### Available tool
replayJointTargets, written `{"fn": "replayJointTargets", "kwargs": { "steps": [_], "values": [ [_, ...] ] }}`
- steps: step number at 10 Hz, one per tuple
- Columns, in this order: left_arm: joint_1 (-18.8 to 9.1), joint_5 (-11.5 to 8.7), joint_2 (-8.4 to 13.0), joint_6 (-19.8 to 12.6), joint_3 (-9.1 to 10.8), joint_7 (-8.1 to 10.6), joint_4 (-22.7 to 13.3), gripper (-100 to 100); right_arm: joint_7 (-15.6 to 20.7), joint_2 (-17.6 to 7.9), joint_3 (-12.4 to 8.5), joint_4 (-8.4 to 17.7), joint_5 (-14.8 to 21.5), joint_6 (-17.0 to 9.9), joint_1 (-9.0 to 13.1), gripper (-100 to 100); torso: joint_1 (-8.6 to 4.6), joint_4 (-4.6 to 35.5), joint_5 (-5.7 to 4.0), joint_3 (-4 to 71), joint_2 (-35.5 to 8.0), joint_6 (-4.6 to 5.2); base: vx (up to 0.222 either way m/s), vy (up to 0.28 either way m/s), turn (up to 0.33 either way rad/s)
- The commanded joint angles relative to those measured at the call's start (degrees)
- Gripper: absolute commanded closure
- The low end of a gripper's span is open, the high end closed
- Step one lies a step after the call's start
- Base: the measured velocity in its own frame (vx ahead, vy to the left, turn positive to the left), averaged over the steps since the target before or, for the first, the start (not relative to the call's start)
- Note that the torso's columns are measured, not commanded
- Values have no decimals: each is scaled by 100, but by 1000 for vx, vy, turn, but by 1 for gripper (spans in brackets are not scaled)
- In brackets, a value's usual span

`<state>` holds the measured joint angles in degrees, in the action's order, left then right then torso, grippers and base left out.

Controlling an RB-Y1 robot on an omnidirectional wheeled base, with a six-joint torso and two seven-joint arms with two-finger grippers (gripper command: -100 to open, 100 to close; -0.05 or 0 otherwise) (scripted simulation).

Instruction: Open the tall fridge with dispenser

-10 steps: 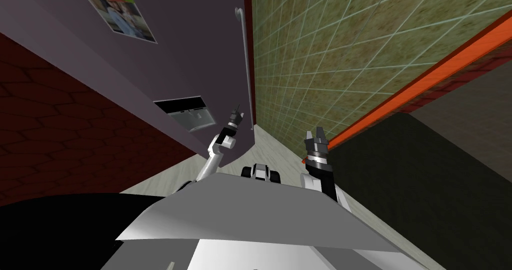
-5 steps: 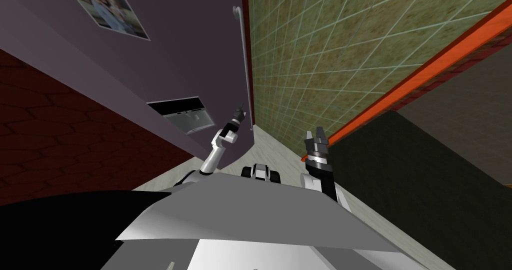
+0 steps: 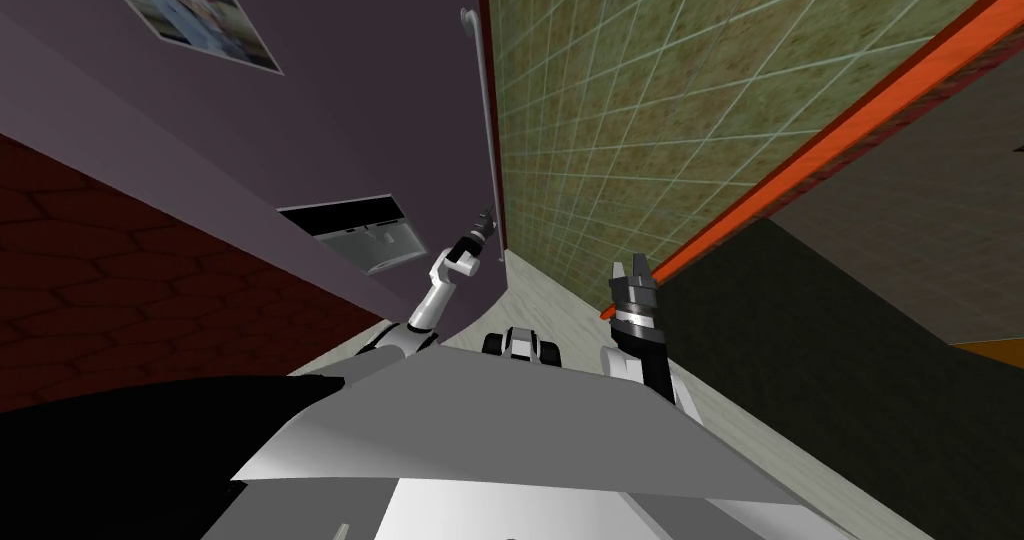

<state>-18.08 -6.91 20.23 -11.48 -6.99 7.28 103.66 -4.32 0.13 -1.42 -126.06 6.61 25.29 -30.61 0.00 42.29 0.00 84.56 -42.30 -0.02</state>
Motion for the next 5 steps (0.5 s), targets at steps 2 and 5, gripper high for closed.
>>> {"fn": "replayJointTargets", "kwargs": {
  "steps": [2, 5],
  "values": [
    [-638, -58, 142, -540, -109, -29, -549, -100, 0, 0, 0, 0, 0, 0, 0, 0, -2, -1, -1, 1, 2, 0, 2, 50, -76],
    [-1090, -70, 196, -824, -162, -52, -782, -100, 0, 0, 0, 0, 0, 0, 0, 0, 0, -1, 0, 1, 2, 3, 3, 48, -77]
  ]
}}
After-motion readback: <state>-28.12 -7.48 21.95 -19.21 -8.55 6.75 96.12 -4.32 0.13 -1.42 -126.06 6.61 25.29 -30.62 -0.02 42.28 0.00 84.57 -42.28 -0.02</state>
